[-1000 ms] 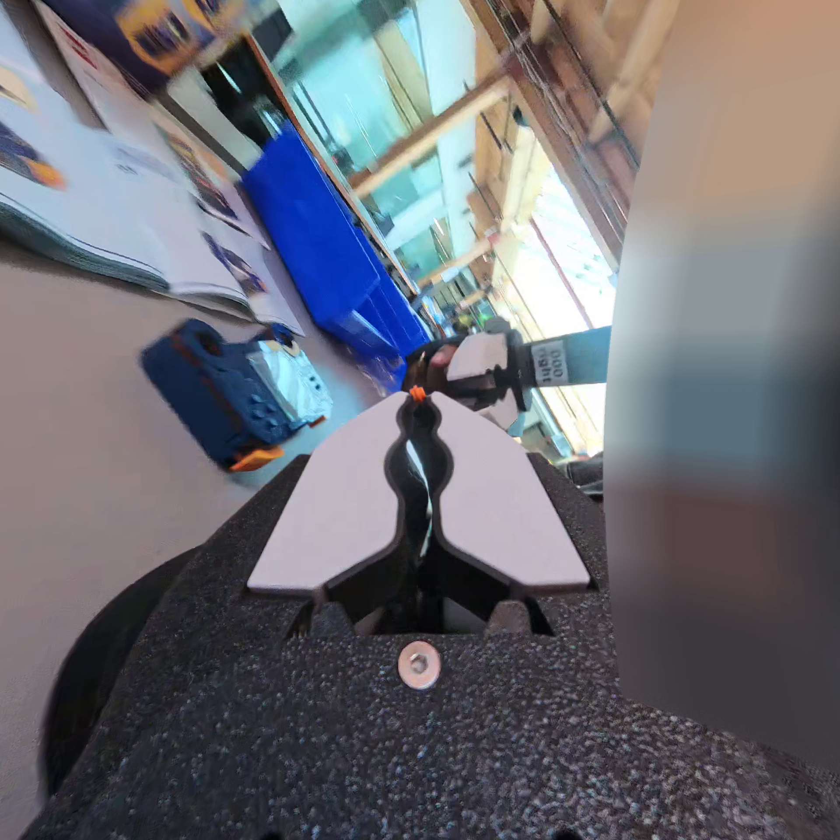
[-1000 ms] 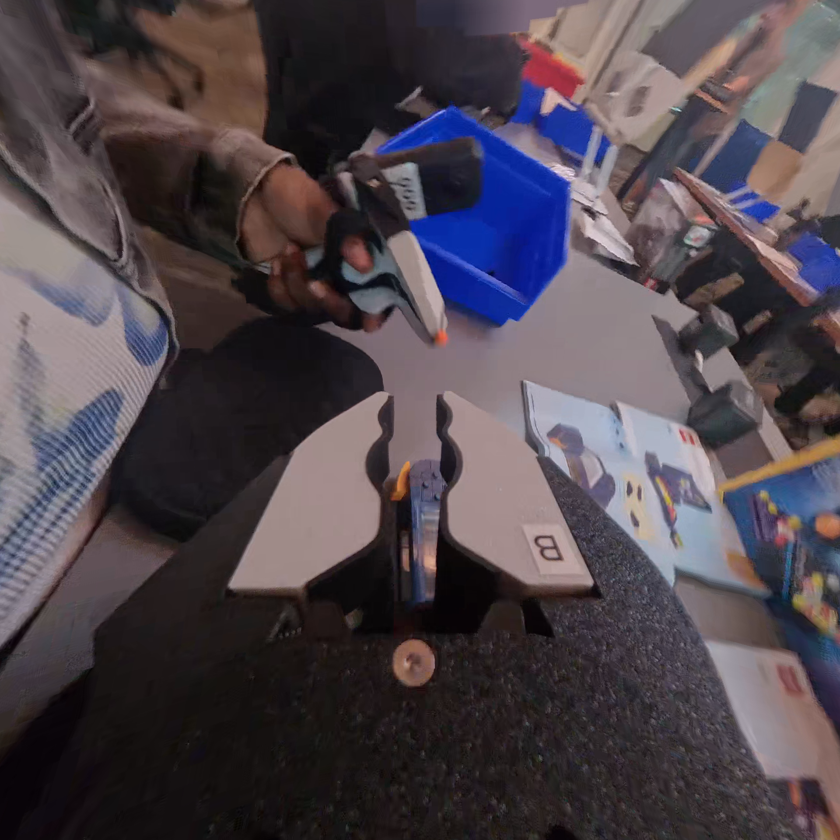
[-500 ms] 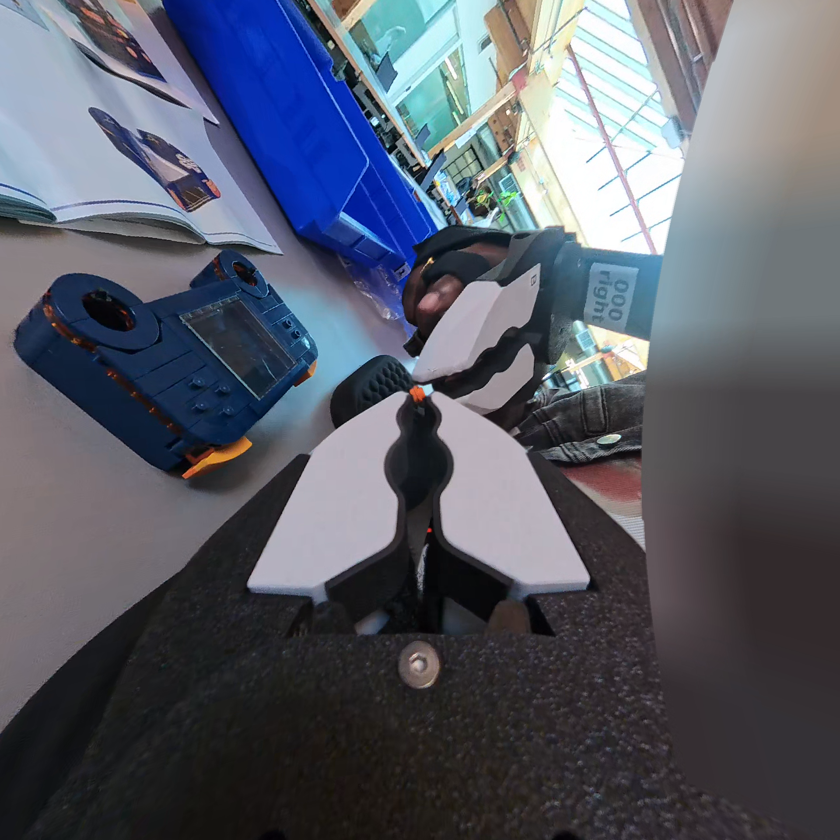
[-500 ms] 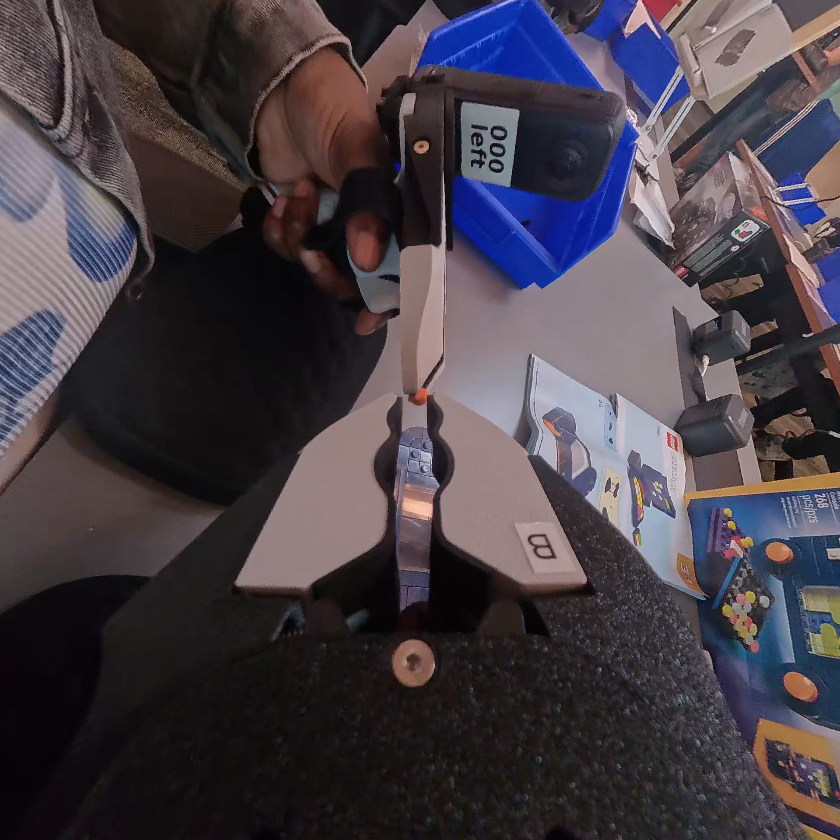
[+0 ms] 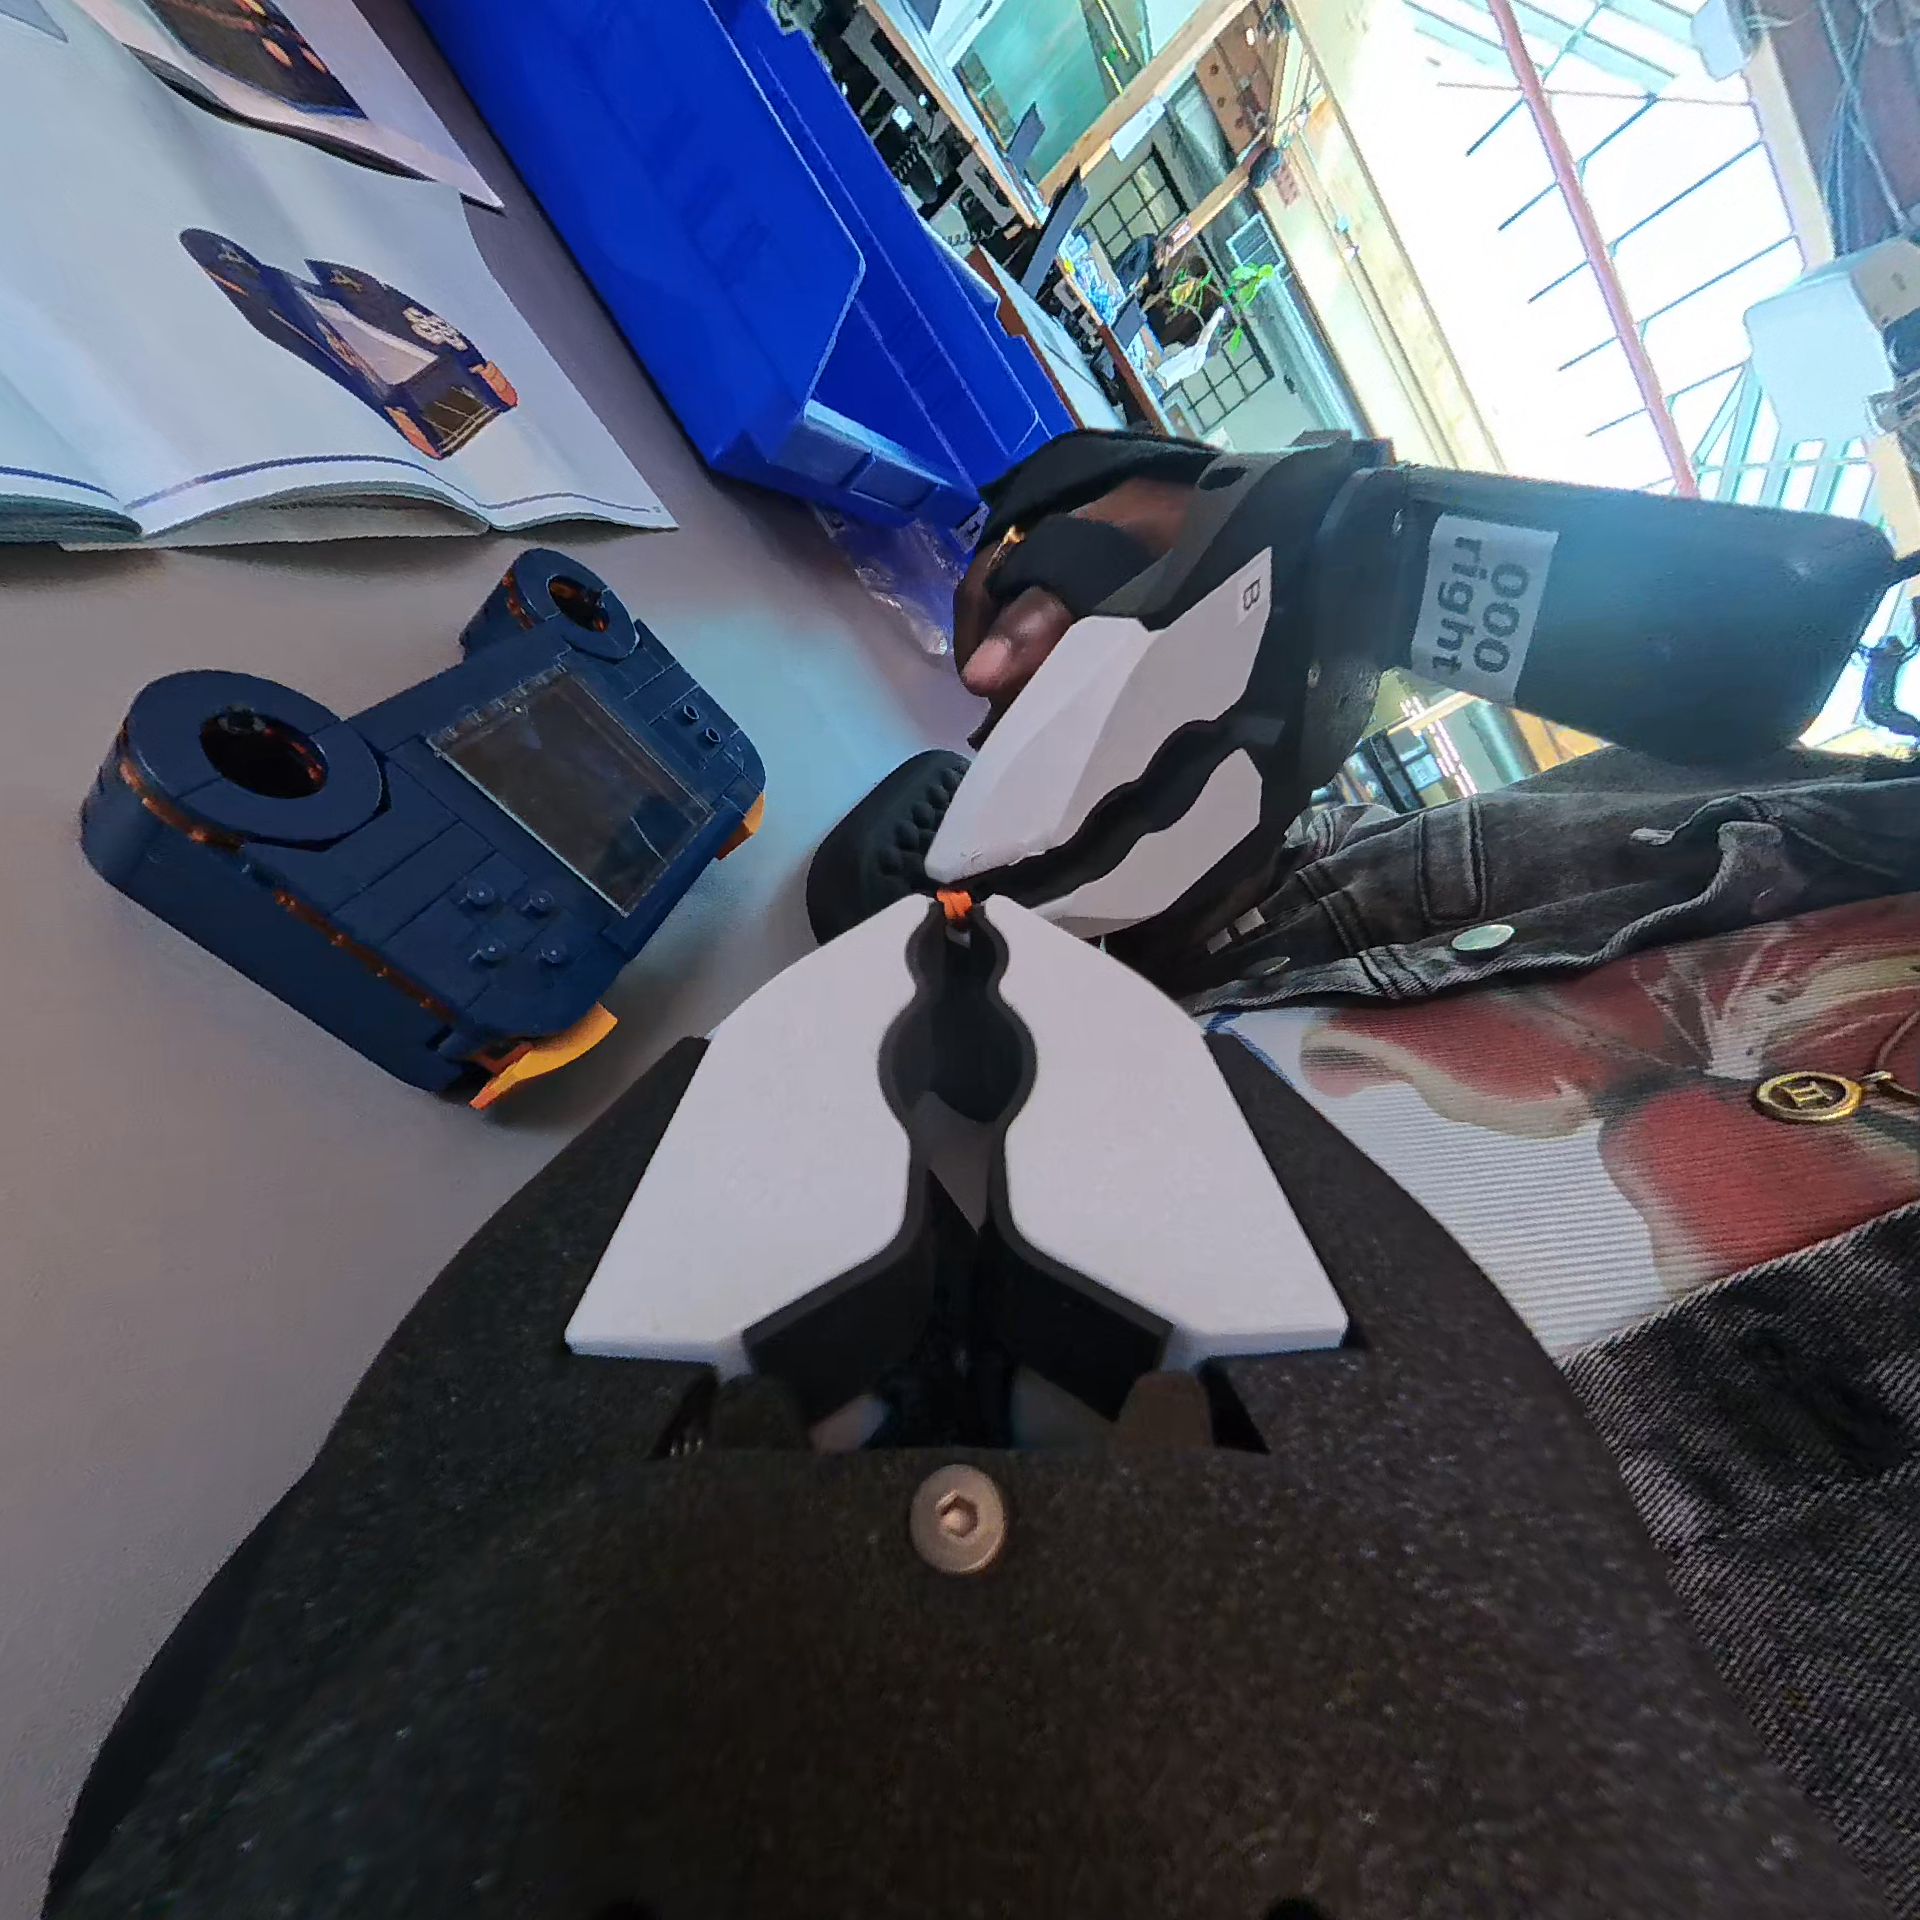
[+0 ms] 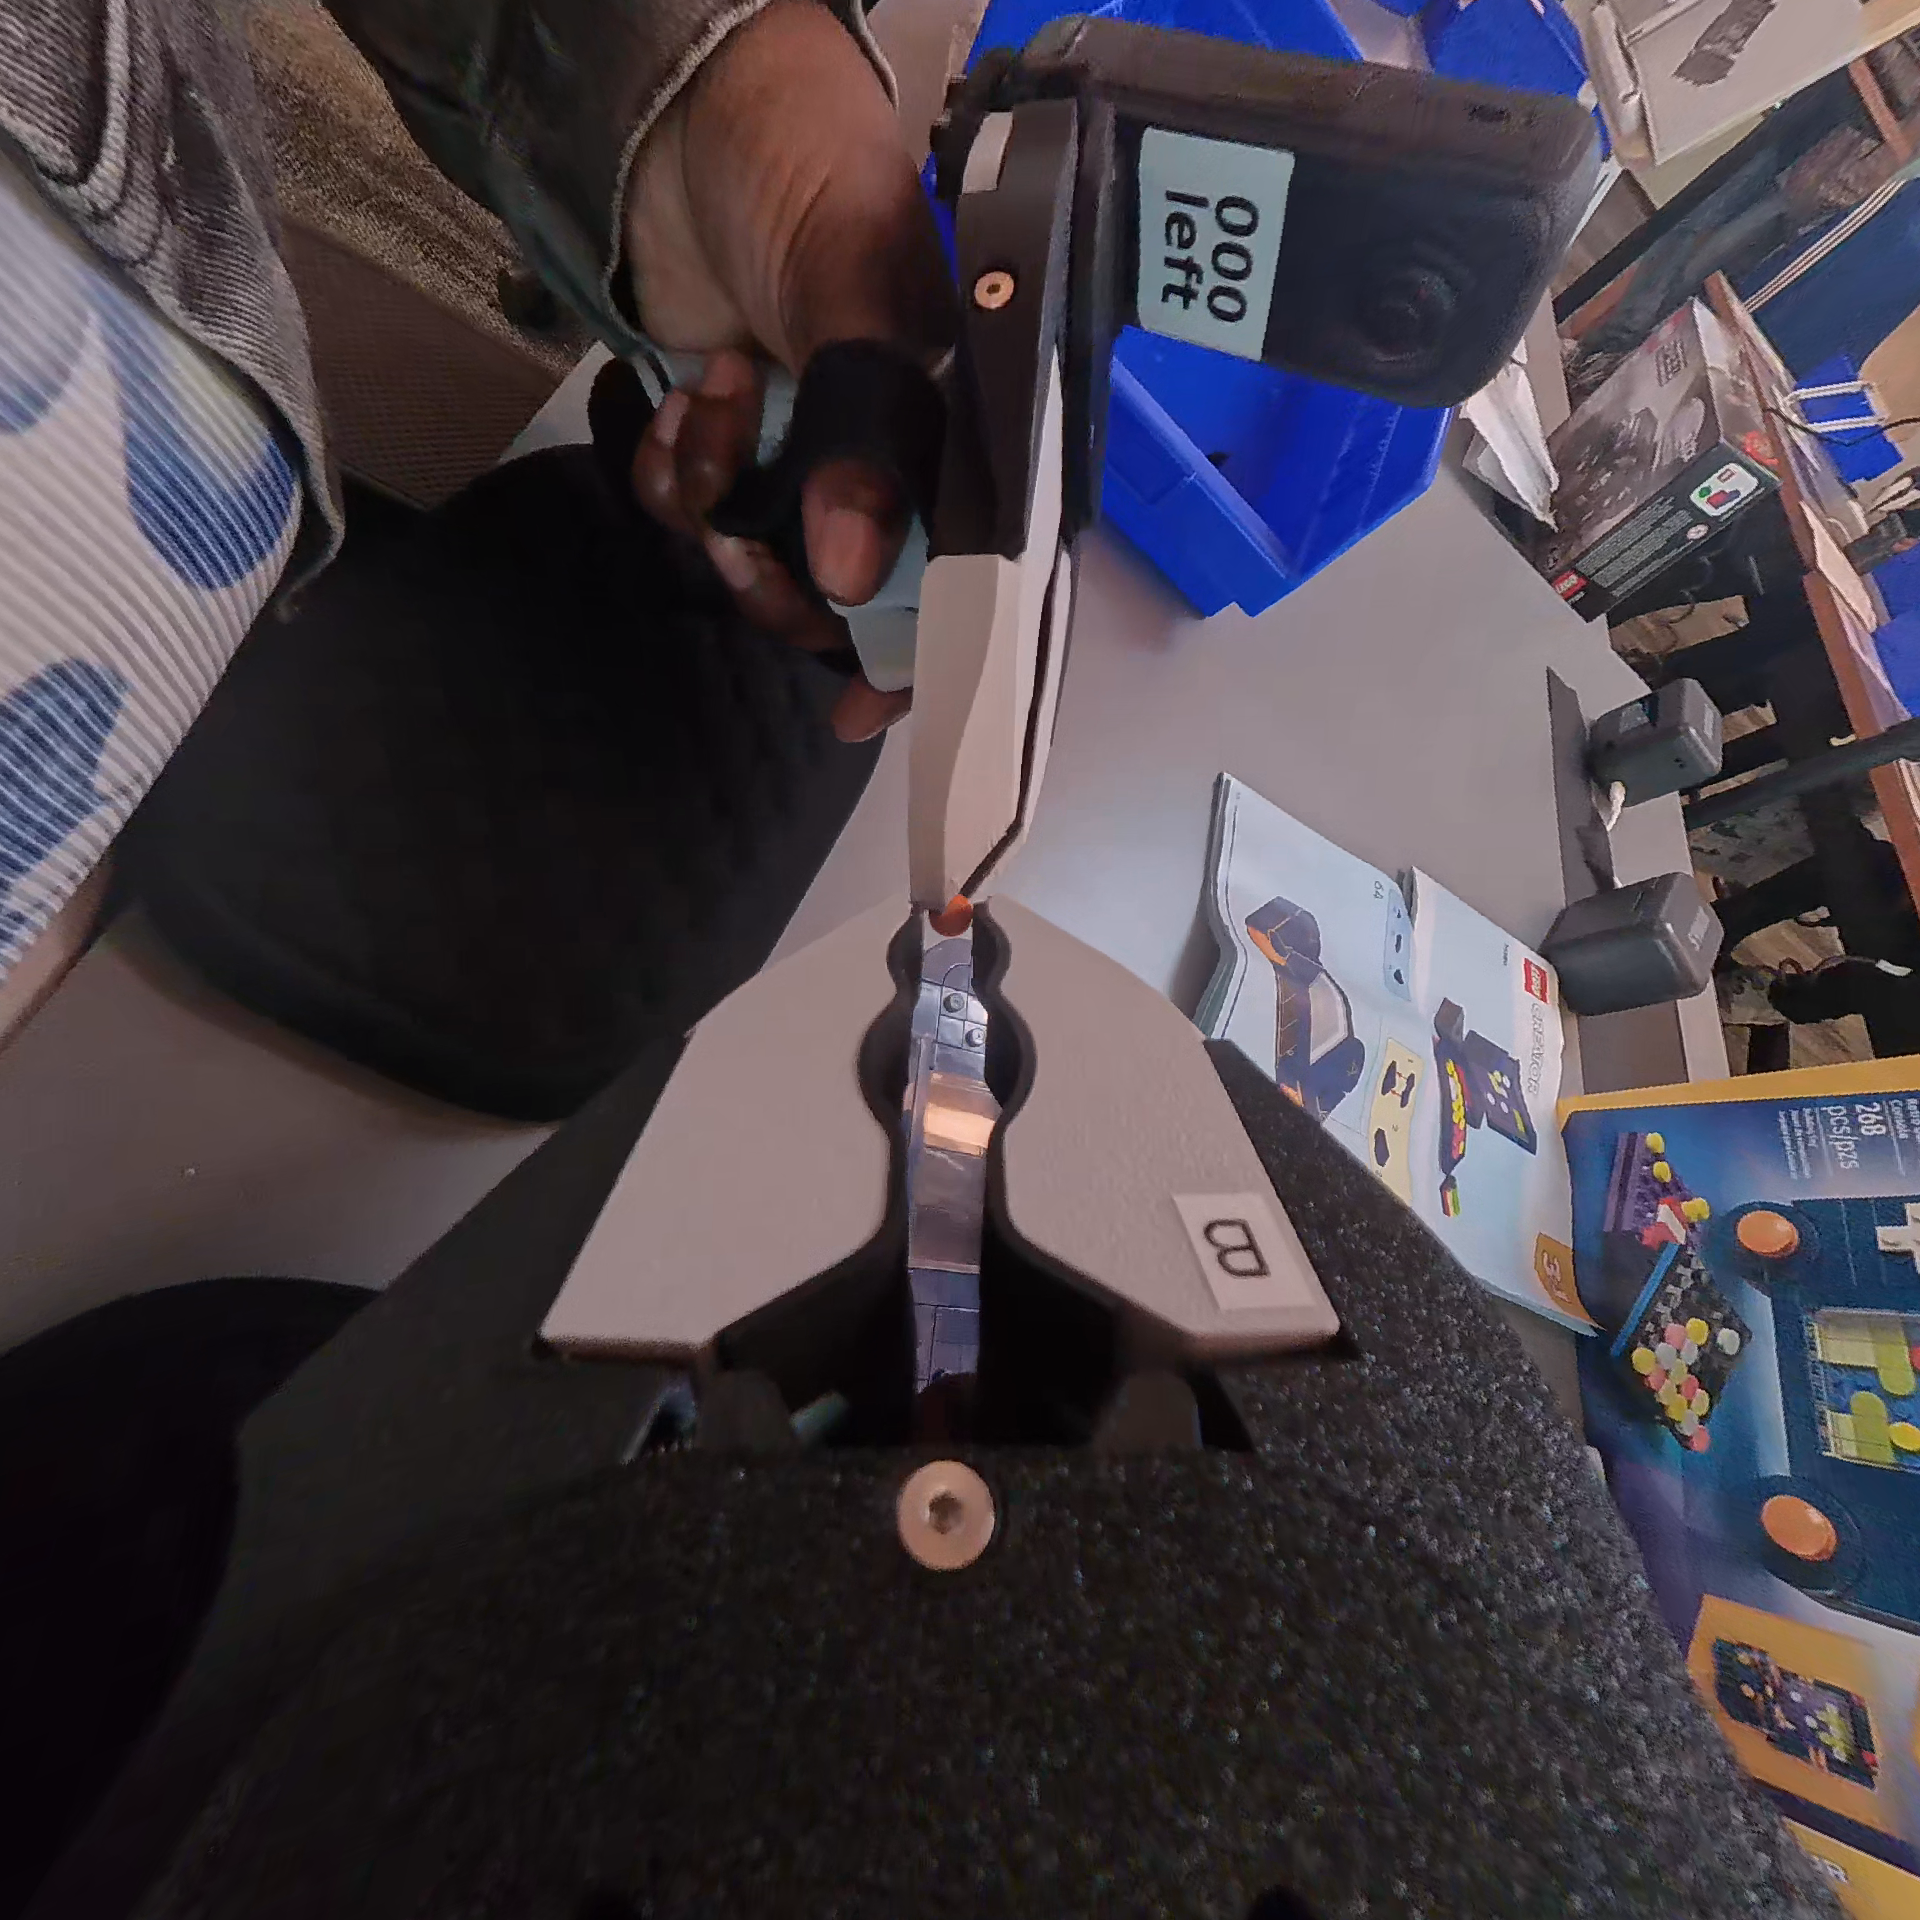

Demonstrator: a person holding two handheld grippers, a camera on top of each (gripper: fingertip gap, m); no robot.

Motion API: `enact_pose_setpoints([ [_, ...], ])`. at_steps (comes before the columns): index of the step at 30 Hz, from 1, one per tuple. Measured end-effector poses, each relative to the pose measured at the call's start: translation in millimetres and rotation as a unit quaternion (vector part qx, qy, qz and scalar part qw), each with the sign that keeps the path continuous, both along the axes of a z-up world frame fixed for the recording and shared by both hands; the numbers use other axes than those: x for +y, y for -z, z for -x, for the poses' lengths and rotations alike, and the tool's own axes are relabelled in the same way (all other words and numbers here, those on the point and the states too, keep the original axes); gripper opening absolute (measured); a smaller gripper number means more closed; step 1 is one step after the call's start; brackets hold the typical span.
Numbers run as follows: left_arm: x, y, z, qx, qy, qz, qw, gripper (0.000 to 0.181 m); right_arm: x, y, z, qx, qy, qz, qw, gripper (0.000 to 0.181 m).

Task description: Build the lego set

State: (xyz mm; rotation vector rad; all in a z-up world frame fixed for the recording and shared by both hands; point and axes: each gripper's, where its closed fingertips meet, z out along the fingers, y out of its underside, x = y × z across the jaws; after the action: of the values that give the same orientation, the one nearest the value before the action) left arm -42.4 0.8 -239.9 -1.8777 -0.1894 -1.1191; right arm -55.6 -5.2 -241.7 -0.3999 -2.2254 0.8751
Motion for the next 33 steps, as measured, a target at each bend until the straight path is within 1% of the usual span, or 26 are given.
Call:
enact_pose_setpoints([
  [4,1,3,0,0.016,0.005,0.006,1.0,0.004,2,4,-1,-0.005,0.001,-0.008,1.0,0.006],
  [7,1,5,-1,0.032,0.006,0.004,0.999,0.004,2,6,-1,-0.006,0.005,0.001,1.0,0.006],
  [10,3,1,1,0.045,0.0,-0.019,0.999,0.006,4,2,-1,-0.005,0.021,0.048,0.999,0.006],
  [13,4,-2,16,0.087,-0.031,-0.047,0.995,0.012,11,-3,-5,-0.007,0.045,0.13,0.991,0.007],
  [15,6,8,35,0.15,-0.07,-0.037,0.986,0.023,19,-8,-8,-0.007,0.062,0.197,0.978,0.007],
  [17,5,32,61,0.232,-0.115,0.009,0.966,0.041,30,-13,-13,-0.004,0.08,0.267,0.96,0.007],
  [18,3,45,72,0.26,-0.13,0.036,0.956,0.049,36,-15,-15,-0.002,0.089,0.297,0.951,0.006],
  [19,2,55,76,0.272,-0.133,0.054,0.952,0.049,42,-17,-17,0.0,0.098,0.321,0.942,0.006],
  [21,2,60,72,0.254,-0.115,0.061,0.958,0.048,53,-18,-20,0.002,0.116,0.35,0.93,0.006],
  [23,3,60,69,0.253,-0.1,0.064,0.96,0.048,61,-18,-23,0.003,0.127,0.361,0.924,0.006],
  [25,3,65,59,0.249,-0.059,0.072,0.964,0.048,66,-15,-23,-0.003,0.136,0.36,0.923,0.006],
  [27,3,72,50,0.259,-0.023,0.086,0.962,0.047,68,-10,-21,-0.014,0.143,0.349,0.926,0.006],
  [29,3,73,41,0.271,0.008,0.081,0.959,0.042,68,-5,-20,-0.03,0.147,0.335,0.93,0.006],
  [33,6,73,31,0.289,0.039,0.066,0.954,0.039,62,7,-18,-0.075,0.137,0.281,0.947,0.006],
])
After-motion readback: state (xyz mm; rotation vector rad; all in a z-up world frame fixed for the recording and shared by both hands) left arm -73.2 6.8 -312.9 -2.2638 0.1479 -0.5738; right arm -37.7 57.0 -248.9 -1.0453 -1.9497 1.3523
